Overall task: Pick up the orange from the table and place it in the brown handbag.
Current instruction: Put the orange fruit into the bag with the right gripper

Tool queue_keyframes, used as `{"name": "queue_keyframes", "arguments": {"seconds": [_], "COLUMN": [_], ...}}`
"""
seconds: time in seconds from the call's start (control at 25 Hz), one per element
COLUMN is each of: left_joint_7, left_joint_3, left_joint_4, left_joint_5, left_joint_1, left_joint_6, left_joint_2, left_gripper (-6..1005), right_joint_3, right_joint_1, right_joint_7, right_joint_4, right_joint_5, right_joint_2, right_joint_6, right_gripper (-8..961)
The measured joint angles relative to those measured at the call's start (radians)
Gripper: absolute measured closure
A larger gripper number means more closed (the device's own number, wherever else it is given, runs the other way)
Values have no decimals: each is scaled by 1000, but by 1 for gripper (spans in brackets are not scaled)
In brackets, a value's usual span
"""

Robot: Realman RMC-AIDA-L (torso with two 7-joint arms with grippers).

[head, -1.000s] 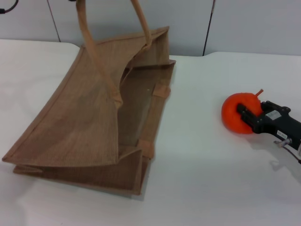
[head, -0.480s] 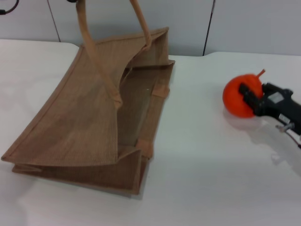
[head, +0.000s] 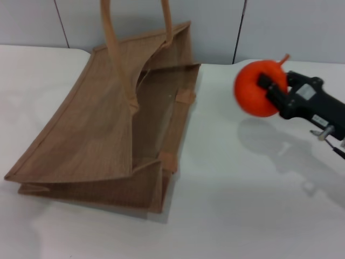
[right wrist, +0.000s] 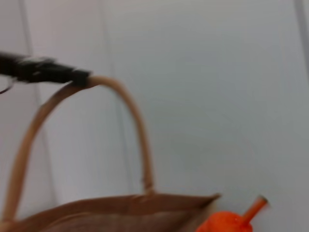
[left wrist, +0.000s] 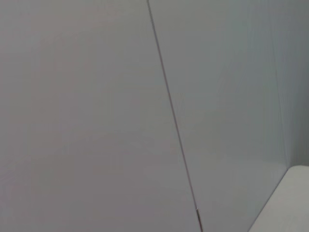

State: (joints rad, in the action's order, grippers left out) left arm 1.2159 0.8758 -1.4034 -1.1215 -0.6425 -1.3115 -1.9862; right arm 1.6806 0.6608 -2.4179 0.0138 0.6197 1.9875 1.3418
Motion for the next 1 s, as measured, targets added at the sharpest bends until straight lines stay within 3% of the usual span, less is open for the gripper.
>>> {"name": "queue_keyframes", "arguments": {"seconds": [0.36,0.76,1.0], "left_joint_7": [1,17,20], "left_joint_3": [9,11,30], "left_joint_4": [0,0,3], "left_joint_5": [-1,4,-3], "left_joint_1": [-57,-108,-126], "left_joint_6": [-4,-8,-7], "left_joint_2": [-10,-40,-43], "left_gripper": [881,880,881], "right_joint_3": [-113,-150,-218], "right_joint_1": [60,108,147], "right_joint_7": [3,-1,-3], "right_joint_4": [32,40,63], "right_joint_5": [24,38,38], "right_joint_2": [11,24,30], "right_joint_6": [-42,-64,-125], "right_gripper": [709,802,865]}}
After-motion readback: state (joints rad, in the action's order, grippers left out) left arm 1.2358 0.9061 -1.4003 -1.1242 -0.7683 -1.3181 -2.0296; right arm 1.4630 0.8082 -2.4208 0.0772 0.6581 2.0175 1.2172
